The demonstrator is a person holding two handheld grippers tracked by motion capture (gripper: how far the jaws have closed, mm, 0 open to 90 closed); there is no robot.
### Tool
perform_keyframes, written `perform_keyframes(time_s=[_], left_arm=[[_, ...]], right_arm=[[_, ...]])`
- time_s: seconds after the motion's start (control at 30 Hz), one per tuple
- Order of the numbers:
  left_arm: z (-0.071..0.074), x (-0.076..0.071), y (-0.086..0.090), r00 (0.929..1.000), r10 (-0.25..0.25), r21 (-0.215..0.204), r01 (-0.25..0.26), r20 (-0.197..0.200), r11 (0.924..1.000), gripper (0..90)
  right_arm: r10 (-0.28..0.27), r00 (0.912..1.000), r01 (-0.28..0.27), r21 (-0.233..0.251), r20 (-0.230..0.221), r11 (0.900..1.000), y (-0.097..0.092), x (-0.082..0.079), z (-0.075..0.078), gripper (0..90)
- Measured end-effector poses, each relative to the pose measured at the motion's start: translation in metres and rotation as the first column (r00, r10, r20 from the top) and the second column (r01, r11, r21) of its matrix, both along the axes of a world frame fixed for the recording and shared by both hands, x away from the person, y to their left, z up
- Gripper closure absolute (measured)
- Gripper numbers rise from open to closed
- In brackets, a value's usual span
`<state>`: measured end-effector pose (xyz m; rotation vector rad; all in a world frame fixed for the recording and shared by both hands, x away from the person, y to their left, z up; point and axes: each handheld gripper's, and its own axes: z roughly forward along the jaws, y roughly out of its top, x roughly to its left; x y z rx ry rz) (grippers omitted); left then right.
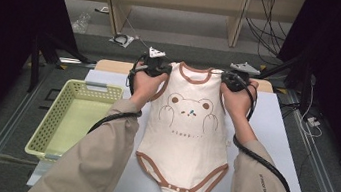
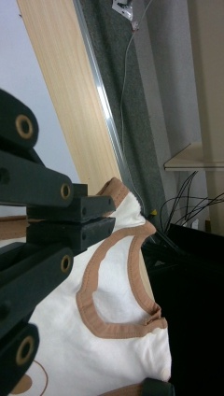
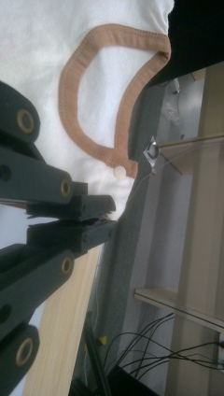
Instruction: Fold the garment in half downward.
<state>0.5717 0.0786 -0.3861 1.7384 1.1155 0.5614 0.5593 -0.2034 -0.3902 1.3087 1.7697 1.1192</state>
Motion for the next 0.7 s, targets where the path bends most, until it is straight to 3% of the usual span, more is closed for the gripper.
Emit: perform_keyframes(time_s=[0.37,0.7], left_arm=[[-0.009,-0.005,0.003,0.9999,-0.009,-0.034,0.009,-0.013,0.9994,88.0],[-0.011,-0.011,0.003,0.9998,-0.022,-0.035,0.022,-0.003,0.9992,88.0]], right_arm=[[0.015,0.9999,-0.015,0.007,-0.003,0.9999,-0.004,-0.007,-0.01,87.4],[0.028,0.9996,-0.028,0.0,0.006,0.9996,-0.004,-0.013,-0.014,87.4]])
